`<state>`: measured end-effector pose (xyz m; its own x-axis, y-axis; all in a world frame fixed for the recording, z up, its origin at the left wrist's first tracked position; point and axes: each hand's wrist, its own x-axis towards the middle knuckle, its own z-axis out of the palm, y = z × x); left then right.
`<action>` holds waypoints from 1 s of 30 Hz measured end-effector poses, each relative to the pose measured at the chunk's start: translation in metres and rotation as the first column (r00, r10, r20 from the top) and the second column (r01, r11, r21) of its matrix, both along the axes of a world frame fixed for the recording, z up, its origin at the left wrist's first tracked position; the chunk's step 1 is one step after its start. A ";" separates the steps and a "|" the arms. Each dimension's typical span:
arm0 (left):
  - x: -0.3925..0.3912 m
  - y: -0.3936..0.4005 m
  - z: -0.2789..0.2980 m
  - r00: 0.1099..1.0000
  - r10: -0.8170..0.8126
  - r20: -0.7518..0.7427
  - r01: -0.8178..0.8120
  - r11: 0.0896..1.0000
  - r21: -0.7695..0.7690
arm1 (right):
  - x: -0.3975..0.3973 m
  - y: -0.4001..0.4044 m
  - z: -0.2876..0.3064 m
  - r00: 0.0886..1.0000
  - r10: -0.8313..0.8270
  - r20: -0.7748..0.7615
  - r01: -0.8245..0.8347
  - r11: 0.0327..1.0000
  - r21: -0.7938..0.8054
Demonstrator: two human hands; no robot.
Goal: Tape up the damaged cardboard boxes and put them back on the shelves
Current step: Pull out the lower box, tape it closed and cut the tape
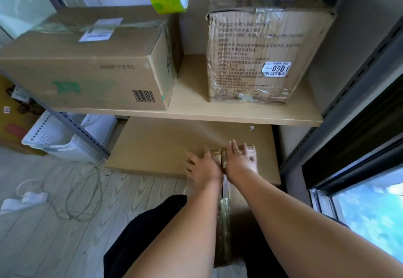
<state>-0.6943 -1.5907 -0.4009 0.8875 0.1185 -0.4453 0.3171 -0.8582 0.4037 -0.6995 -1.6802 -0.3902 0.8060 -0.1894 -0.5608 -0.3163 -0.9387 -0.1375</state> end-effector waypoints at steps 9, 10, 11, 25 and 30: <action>0.007 0.027 0.115 0.963 0.019 0.270 0.004 0.996 -0.085 | -0.026 0.003 0.102 0.888 0.196 0.417 -0.198 0.979 -0.040; 0.010 0.031 0.141 0.936 0.069 0.346 -0.030 0.993 -0.117 | -0.027 0.003 0.125 0.858 0.196 0.474 -0.197 0.979 -0.050; 0.014 0.036 0.168 0.895 0.160 0.417 -0.088 0.978 -0.187 | -0.027 0.004 0.149 0.818 0.175 0.548 -0.172 0.983 -0.058; 0.065 0.066 0.365 0.844 0.382 0.377 -0.012 0.715 -0.699 | 0.047 0.038 0.371 0.554 -0.405 0.728 -0.054 0.854 0.517; 0.062 0.069 0.369 0.839 0.406 0.363 0.025 0.638 -0.770 | 0.064 0.054 0.373 0.640 -0.650 0.410 -0.032 0.511 0.859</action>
<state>-0.6328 -1.5214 -0.0316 0.9896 0.1439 -0.0030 0.0254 -0.1542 0.9877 -0.6359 -1.6266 -0.0173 0.9524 -0.3049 -0.0037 -0.0666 -0.1964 -0.9783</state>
